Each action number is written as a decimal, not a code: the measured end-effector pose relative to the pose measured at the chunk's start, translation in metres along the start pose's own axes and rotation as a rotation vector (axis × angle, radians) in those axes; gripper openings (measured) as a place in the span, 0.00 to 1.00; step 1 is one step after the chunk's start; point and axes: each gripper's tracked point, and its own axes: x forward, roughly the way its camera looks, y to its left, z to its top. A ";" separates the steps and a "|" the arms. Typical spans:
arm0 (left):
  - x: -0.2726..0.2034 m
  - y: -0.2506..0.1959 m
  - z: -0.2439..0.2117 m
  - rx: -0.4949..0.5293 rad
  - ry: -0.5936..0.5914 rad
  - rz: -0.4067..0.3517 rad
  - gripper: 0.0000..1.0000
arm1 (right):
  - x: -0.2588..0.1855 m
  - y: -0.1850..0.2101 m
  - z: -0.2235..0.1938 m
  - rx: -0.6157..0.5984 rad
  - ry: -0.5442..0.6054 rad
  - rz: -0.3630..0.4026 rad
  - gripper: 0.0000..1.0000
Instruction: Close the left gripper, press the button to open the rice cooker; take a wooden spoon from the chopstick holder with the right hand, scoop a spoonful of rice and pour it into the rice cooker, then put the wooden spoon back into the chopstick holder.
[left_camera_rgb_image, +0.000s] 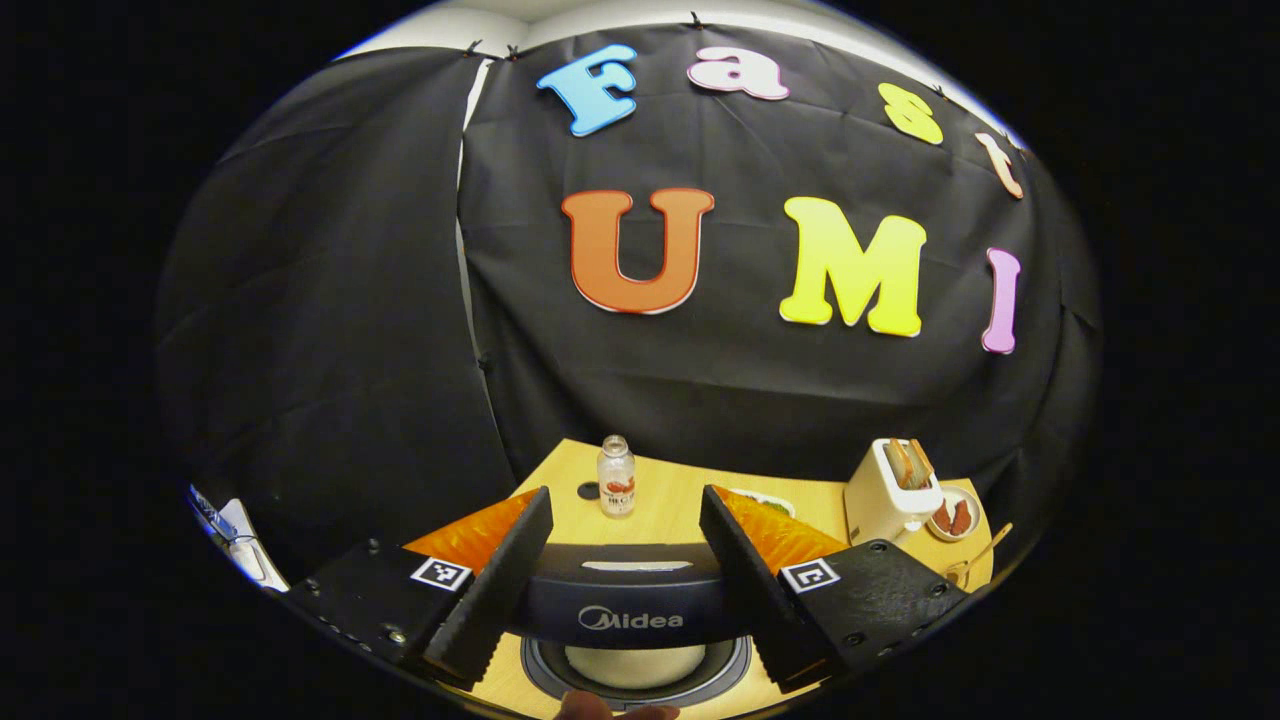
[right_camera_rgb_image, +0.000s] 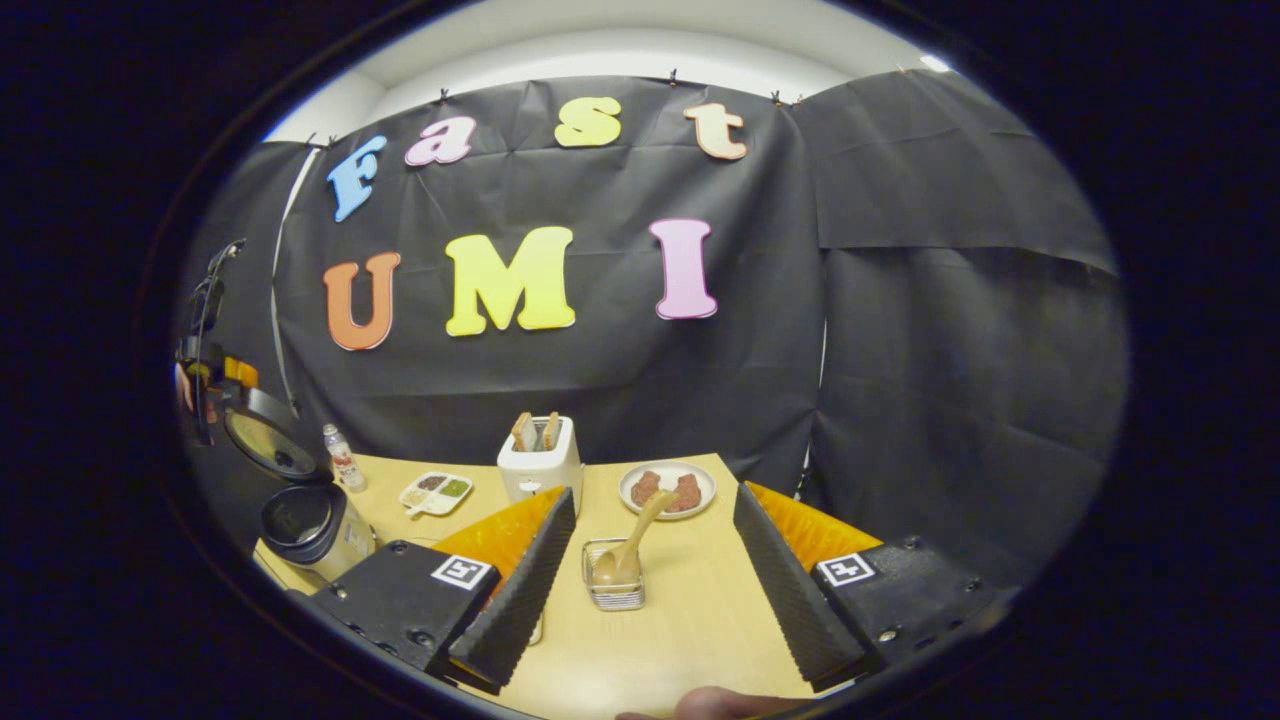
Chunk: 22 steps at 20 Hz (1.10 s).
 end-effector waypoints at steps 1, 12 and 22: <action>-0.006 -0.002 -0.010 0.000 0.032 -0.013 0.97 | 0.002 0.004 -0.001 -0.004 0.004 0.009 0.94; -0.053 -0.015 -0.113 0.011 0.274 -0.064 0.97 | 0.010 0.036 -0.012 -0.020 0.037 0.100 0.94; -0.046 -0.013 -0.170 0.022 0.429 -0.040 0.96 | 0.026 0.029 -0.012 -0.029 0.058 0.114 0.94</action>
